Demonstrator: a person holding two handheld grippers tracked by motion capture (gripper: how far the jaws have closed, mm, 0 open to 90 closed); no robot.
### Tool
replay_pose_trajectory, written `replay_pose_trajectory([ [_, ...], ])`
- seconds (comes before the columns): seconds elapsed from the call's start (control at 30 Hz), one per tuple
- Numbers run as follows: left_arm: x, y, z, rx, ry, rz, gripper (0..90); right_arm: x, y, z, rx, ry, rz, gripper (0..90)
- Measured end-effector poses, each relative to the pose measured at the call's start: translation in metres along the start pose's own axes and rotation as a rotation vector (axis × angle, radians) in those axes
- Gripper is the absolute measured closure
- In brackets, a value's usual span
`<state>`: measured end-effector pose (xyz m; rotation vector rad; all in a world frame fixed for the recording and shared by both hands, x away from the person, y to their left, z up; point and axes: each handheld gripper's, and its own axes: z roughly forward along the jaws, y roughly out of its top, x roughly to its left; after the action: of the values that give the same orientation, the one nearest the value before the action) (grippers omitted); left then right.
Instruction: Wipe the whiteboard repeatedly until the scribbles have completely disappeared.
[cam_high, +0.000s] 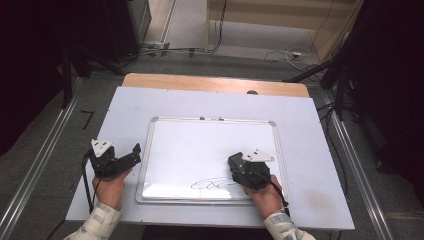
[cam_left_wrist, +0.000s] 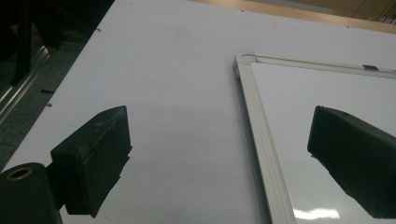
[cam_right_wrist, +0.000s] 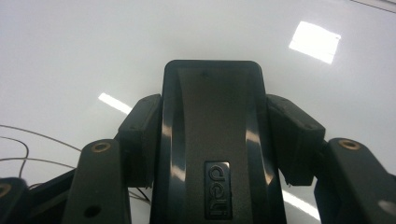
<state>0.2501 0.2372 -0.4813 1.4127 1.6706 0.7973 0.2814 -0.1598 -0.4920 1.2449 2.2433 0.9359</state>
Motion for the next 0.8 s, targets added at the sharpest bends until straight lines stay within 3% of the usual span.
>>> replay_pose_trajectory([
  [0.8, -0.001, 0.001, 0.0, -0.004, -0.002, -0.001, 6.5, 0.027, 0.007, 0.006, 0.005, 0.033, -0.023, 39.2],
])
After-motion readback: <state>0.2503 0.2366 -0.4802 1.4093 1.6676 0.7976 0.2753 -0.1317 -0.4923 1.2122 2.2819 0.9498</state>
